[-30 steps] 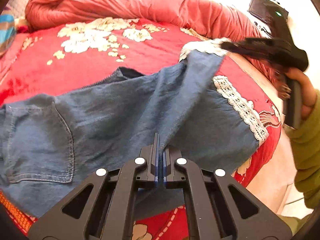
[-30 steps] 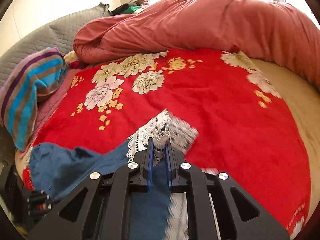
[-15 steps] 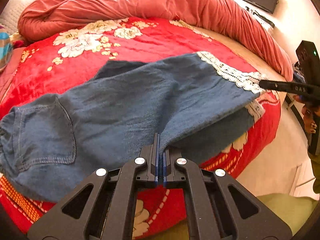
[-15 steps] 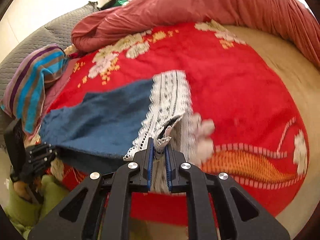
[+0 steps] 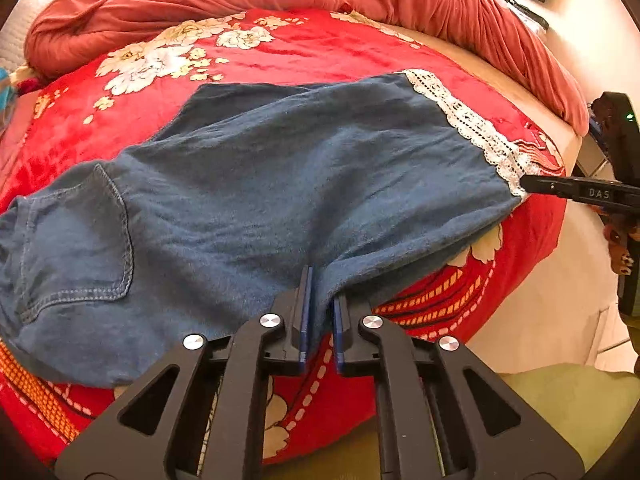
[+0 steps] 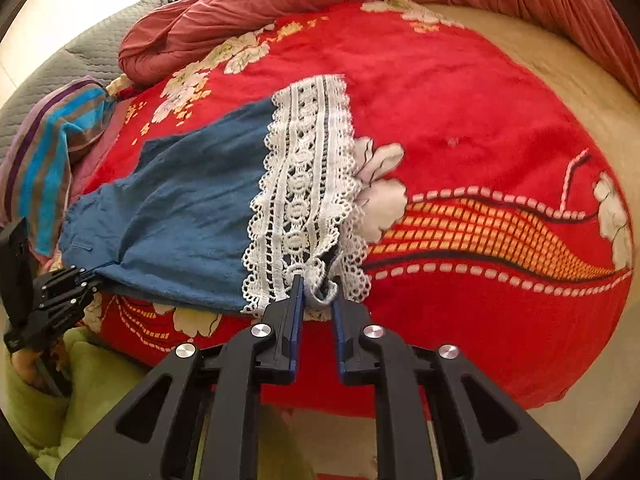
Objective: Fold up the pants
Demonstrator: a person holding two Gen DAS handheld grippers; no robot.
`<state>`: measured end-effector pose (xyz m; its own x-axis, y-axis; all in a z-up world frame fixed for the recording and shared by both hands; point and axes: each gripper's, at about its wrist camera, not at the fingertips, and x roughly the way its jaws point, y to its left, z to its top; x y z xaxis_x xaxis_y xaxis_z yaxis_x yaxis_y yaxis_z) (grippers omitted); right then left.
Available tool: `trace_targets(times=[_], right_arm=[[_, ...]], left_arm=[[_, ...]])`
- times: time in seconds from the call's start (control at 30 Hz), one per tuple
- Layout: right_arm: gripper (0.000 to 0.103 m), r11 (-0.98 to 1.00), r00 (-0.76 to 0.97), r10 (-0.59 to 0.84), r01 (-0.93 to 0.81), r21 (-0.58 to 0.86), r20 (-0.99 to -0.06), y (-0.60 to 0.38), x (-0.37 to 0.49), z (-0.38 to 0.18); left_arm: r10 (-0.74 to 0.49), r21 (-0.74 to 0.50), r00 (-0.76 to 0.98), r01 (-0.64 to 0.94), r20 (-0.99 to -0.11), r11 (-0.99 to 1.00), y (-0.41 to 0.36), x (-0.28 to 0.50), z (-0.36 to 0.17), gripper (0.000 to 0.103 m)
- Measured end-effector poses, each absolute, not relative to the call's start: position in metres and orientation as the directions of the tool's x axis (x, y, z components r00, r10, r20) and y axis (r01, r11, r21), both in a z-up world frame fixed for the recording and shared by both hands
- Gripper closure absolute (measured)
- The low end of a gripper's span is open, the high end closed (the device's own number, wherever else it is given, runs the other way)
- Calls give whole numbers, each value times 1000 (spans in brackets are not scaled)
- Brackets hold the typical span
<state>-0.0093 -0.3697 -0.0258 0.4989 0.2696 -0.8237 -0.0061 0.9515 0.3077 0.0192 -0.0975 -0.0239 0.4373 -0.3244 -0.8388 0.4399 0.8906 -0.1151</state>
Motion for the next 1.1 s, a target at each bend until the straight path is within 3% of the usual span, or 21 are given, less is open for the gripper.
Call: trace_targets(times=[0.03, 0.07, 0.1, 0.2, 0.37, 0.43, 0.47, 0.5, 0.57, 0.63, 0.67, 0.7, 0.8, 0.93, 1.0, 1.1], right_arm=[[78, 953, 503, 263, -5, 302, -823, -372, -10, -22], [69, 958, 527, 243, 1, 287, -814, -376, -13, -15], [66, 963, 565, 222, 3, 271, -795, -381, -16, -4], [64, 975, 642, 185, -23, 222, -745, -381, -19, 18], [60, 958, 630, 288, -193, 215, -721, -341, -5, 21], [60, 949, 607, 310, -240, 203, -732, -325, 0, 15], [60, 944, 585, 318, -265, 194, -746, -315, 4, 8], [60, 942, 573, 321, -278, 190, -754, -310, 7, 5], [59, 941, 554, 315, -291, 176, -771, -302, 12, -2], [59, 947, 540, 284, -288, 143, -793, -297, 16, -11], [59, 951, 528, 263, -282, 125, -808, -297, 17, -16], [59, 954, 514, 249, -275, 117, -821, -299, 18, -21], [59, 958, 507, 243, -260, 122, -827, -307, 15, -23], [59, 957, 495, 242, -264, 121, -835, -307, 13, -34], [59, 954, 494, 234, -281, 101, -838, -304, 14, -31], [58, 943, 500, 294, -292, 161, -815, -313, 15, -17]], left_arm=[[-331, -125, 434, 437, -838, 891, -95, 16, -22, 89], [-343, -140, 432, 436, -834, 889, -92, 12, -18, 70], [-360, -155, 438, 436, -824, 886, -87, 7, -13, 55], [-375, -176, 499, 401, -781, 899, -58, -9, 4, 49], [-215, -200, 612, 93, -762, 975, 26, -4, 17, 42], [-88, -168, 638, -67, -765, 983, 58, 3, 17, 28], [-28, -154, 636, -143, -771, 978, 71, 8, 15, 16], [3, -148, 628, -189, -779, 971, 80, 12, 11, 14], [9, -172, 602, -243, -799, 955, 96, 25, 0, 15], [-27, -203, 594, -231, -804, 952, 98, 35, -10, 54], [-44, -210, 592, -215, -805, 954, 97, 39, -12, 81], [-56, -214, 596, -197, -801, 957, 95, 41, -10, 85], [-25, -193, 624, -203, -781, 960, 102, 40, 0, 86], [-40, -222, 592, -238, -805, 945, 120, 42, -18, 78], [-39, -242, 616, -250, -787, 938, 124, 34, -11, 65], [48, -174, 663, -264, -747, 949, 121, 17, 20, 64]])
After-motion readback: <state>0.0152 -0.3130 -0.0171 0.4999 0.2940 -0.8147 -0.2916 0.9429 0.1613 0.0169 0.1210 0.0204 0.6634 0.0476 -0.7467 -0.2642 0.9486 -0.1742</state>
